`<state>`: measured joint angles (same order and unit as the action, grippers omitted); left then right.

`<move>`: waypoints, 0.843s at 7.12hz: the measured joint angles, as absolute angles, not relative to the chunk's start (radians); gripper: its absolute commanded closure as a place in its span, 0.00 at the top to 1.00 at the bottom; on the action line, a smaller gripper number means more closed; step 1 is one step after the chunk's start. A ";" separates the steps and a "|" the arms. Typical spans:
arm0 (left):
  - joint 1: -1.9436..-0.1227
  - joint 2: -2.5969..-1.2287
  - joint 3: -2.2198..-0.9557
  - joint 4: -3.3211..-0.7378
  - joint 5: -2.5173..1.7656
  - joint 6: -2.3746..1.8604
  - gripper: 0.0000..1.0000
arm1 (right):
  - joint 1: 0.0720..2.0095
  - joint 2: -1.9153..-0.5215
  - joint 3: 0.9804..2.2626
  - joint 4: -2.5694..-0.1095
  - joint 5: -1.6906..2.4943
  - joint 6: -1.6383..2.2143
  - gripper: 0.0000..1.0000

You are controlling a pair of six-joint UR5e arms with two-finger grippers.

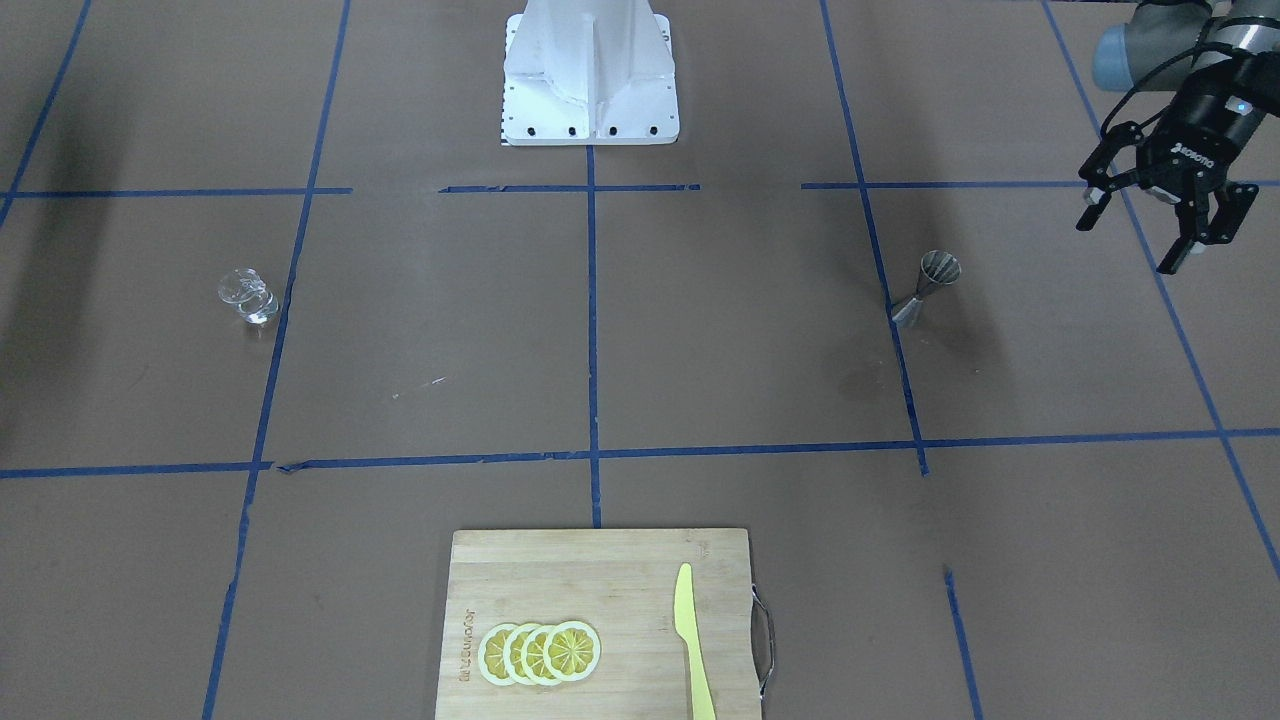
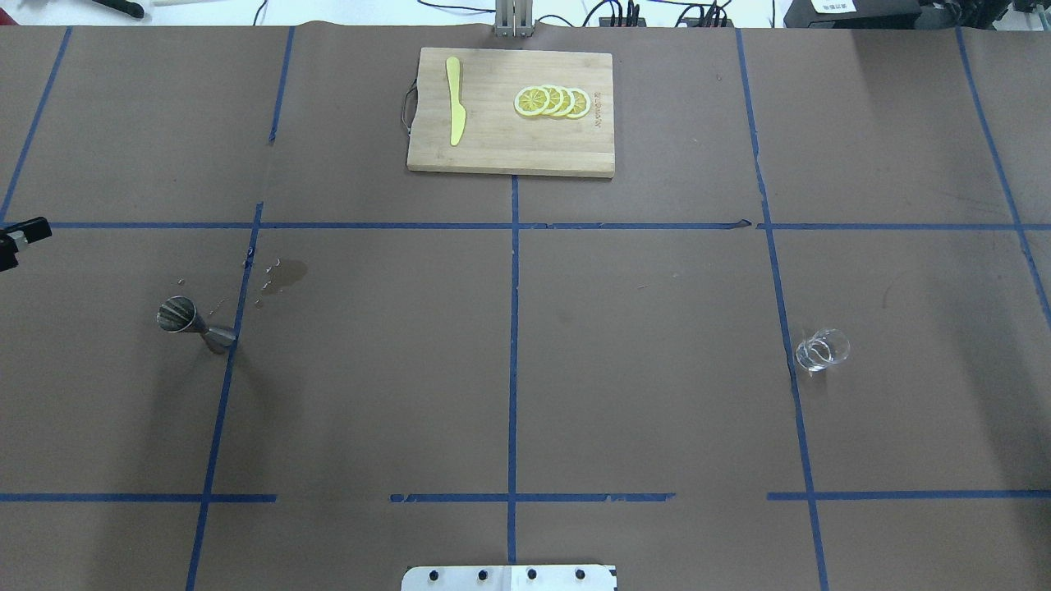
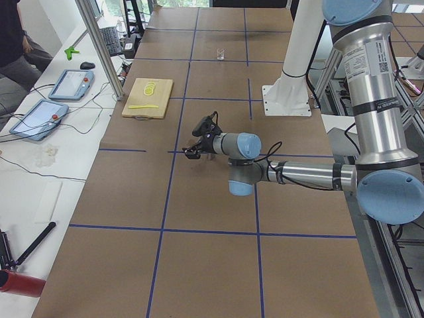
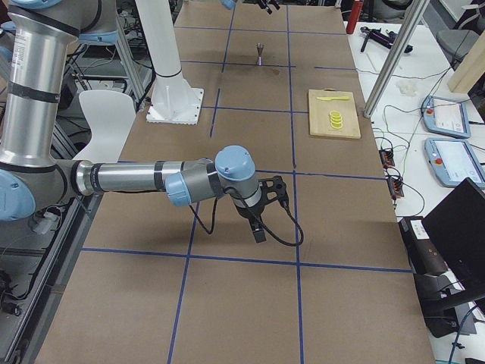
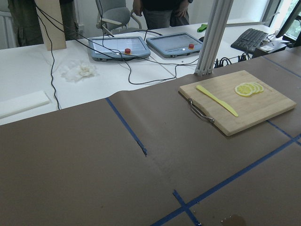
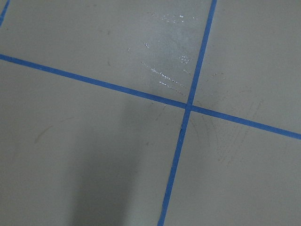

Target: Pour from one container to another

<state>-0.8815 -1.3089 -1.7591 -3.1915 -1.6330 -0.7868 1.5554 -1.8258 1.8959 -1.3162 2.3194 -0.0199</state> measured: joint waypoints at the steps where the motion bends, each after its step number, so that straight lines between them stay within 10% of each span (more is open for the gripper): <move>1: -0.765 -1.306 -1.760 -3.201 -1.464 -0.821 1.00 | 1.556 -1.826 1.897 -1.316 2.319 -0.020 1.00; 6: -0.317 -1.310 -1.752 -3.189 -0.859 -0.858 1.00 | 1.560 -1.830 1.898 -1.316 2.319 -0.020 1.00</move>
<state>-0.3167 -1.3099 -1.7518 -3.1895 -0.8589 -0.8580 1.5603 -1.8297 1.8980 -1.3161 2.3194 -0.0199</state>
